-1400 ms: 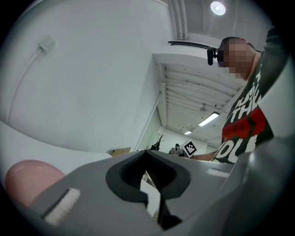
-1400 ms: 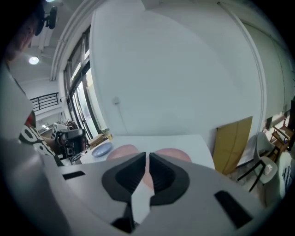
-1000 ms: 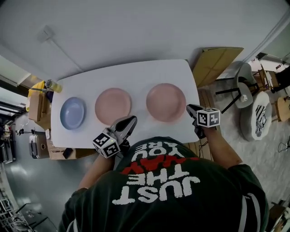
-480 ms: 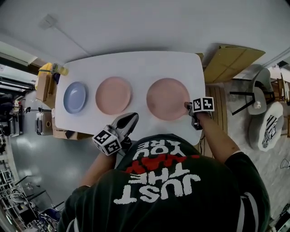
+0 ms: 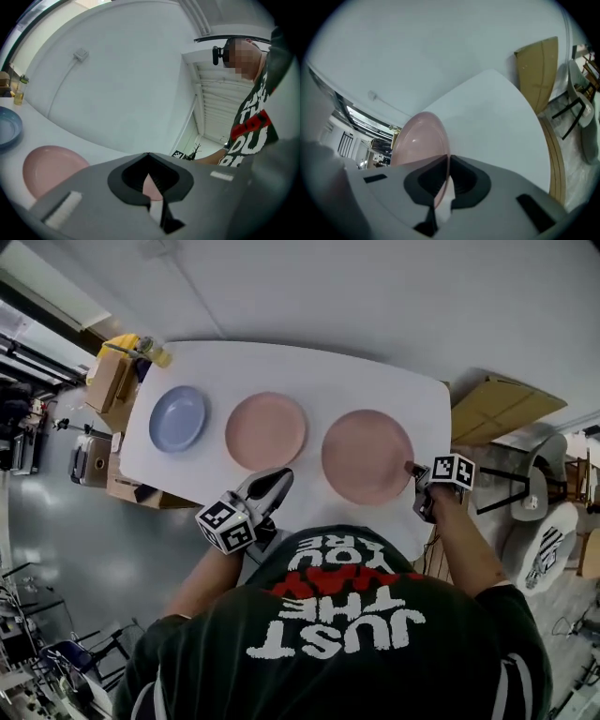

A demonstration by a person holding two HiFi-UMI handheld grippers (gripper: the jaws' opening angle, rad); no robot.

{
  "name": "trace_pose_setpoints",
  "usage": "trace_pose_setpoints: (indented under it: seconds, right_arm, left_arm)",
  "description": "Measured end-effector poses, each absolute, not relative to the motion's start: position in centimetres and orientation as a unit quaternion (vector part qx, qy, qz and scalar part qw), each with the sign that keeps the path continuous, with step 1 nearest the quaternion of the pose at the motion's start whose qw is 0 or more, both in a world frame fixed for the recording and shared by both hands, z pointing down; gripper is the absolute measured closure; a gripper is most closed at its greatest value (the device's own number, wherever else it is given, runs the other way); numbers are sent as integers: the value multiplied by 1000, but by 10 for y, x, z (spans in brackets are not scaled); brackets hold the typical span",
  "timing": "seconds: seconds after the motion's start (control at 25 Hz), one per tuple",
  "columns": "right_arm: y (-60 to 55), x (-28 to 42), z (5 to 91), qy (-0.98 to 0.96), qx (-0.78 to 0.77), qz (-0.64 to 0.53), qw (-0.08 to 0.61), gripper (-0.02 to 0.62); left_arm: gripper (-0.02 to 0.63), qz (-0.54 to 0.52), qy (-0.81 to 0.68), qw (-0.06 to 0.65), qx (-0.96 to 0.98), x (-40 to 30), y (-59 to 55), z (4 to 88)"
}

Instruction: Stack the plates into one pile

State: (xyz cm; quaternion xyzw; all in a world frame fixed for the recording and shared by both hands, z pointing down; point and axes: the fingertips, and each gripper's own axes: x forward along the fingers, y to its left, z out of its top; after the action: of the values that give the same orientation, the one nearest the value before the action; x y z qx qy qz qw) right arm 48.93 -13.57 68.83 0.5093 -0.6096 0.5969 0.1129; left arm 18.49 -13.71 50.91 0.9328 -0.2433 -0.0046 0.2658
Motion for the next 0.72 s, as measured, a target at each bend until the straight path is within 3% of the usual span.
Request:
trace_pose_setpoints:
  seconds: [0.32, 0.72]
  right_arm:
    - [-259, 351, 637, -683, 463, 543, 154, 578]
    - [-311, 231, 669, -696, 433, 519, 242, 578]
  left_arm:
    - [598, -44, -325, 243, 913, 58, -147, 498]
    - [598, -71, -450, 262, 851, -90, -104, 511]
